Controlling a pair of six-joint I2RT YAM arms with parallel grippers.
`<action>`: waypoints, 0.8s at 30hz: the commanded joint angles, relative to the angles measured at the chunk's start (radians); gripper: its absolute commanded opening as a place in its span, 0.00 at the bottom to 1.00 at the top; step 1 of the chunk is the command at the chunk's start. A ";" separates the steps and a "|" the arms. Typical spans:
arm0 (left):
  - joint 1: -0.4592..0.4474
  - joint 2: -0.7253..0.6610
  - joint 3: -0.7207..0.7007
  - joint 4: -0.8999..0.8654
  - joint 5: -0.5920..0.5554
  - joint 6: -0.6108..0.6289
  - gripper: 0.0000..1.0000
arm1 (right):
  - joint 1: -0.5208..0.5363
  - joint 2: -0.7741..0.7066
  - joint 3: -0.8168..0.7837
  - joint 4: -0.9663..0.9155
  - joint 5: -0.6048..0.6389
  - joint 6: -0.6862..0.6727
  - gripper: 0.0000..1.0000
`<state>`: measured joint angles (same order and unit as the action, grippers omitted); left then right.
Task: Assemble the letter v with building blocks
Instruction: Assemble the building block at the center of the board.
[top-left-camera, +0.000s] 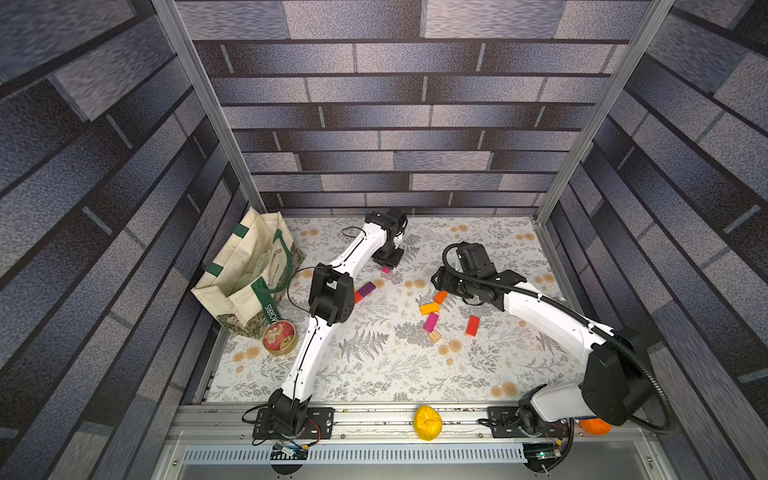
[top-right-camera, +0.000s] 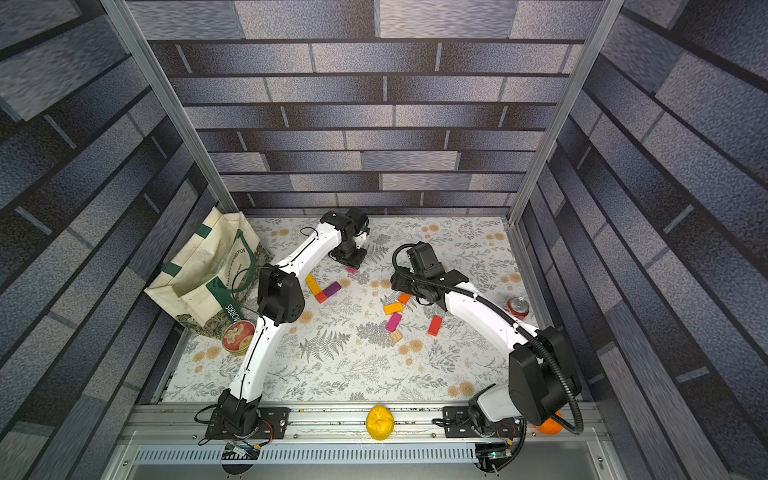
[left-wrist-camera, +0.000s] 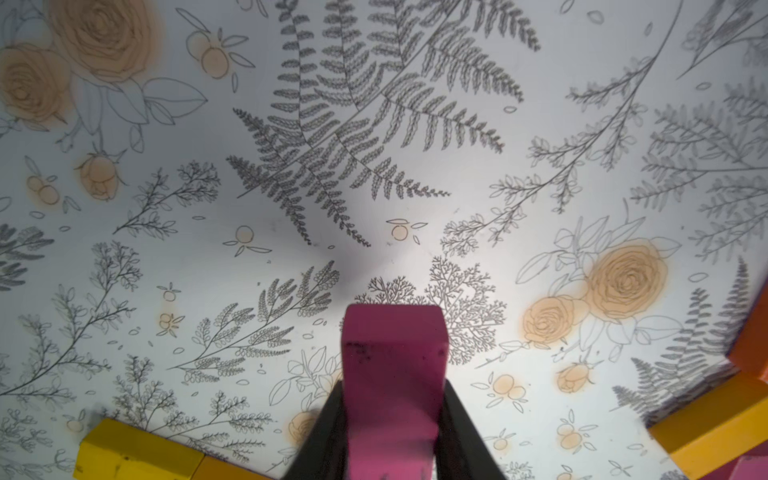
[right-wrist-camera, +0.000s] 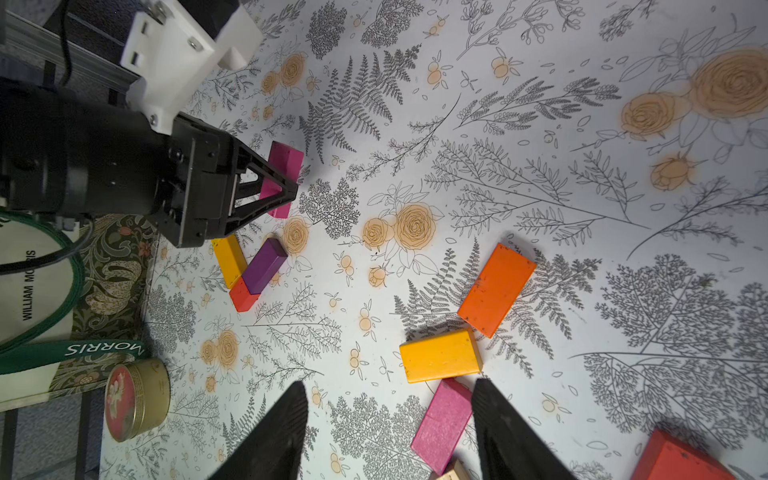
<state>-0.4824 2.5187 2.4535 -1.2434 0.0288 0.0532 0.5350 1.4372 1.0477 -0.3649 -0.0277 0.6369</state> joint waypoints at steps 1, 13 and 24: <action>0.001 0.003 -0.005 -0.057 -0.011 0.130 0.24 | -0.007 0.015 -0.011 0.011 -0.009 0.010 0.65; 0.015 0.011 -0.049 -0.040 -0.018 0.238 0.25 | -0.007 0.009 -0.020 0.011 -0.012 0.014 0.65; 0.018 -0.018 -0.156 0.025 -0.031 0.286 0.26 | -0.007 0.015 -0.020 0.015 -0.024 0.022 0.65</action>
<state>-0.4694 2.5240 2.3222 -1.2335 0.0174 0.3008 0.5343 1.4422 1.0435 -0.3611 -0.0391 0.6476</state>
